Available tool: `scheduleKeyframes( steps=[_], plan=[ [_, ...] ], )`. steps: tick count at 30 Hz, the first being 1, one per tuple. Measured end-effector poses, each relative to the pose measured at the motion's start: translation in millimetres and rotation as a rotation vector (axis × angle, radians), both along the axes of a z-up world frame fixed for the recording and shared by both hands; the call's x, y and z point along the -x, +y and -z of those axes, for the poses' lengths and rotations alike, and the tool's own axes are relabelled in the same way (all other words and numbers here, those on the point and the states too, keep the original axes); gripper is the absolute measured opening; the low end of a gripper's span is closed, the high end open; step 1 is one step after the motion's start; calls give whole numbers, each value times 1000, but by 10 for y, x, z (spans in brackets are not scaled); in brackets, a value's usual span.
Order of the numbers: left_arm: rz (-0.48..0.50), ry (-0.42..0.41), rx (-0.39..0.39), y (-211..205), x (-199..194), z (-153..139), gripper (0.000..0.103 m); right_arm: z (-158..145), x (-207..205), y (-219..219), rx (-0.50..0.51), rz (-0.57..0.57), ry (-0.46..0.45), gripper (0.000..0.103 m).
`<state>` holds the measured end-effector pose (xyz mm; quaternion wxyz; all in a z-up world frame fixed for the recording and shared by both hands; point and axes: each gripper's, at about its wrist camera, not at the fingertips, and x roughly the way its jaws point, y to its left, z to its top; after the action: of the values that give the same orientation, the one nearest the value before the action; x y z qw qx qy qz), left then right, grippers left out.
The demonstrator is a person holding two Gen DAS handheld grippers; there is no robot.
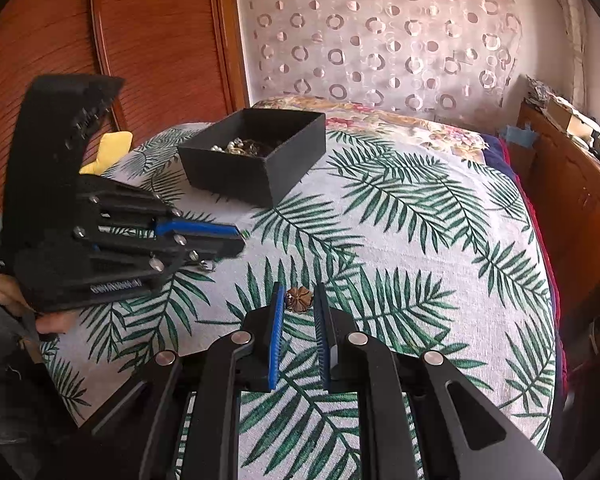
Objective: Organize jewelry
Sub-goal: 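Grasp the green pendant chain with the left tool while the right tool grasps the bronze charm, then lower the chain and charm into the black box and open both tools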
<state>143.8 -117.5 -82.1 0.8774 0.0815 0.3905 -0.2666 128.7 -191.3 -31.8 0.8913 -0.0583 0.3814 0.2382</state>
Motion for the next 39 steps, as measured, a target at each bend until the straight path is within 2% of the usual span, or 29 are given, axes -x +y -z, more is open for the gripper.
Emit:
scheduleKeyframes(
  steps=[9, 20, 24, 33, 34, 36, 39],
  plan=[
    [-72, -81, 48, 337, -101, -446, 5, -326, -160, 242, -20, -34, -65, 16],
    [-158, -155, 65, 657, -486, -906, 5, -669, -600, 544, -42, -64, -130, 16],
    [-188, -154, 59, 752, -649, -923, 5, -690, -819, 635, -57, -72, -121, 17],
    [-244, -112, 52, 903, -878, -710, 6, -512, -1238, 788, -97, -74, -56, 17],
    [-252, -114, 54, 922, -876, -700, 9, -488, -1278, 807, -100, -71, -51, 17],
    [-260, -112, 63, 959, -860, -679, 21, -437, -1351, 846, -107, -68, -37, 17],
    [-281, -118, 64, 1026, -820, -660, 33, -380, -1442, 888, -111, -67, -23, 17]
  ],
)
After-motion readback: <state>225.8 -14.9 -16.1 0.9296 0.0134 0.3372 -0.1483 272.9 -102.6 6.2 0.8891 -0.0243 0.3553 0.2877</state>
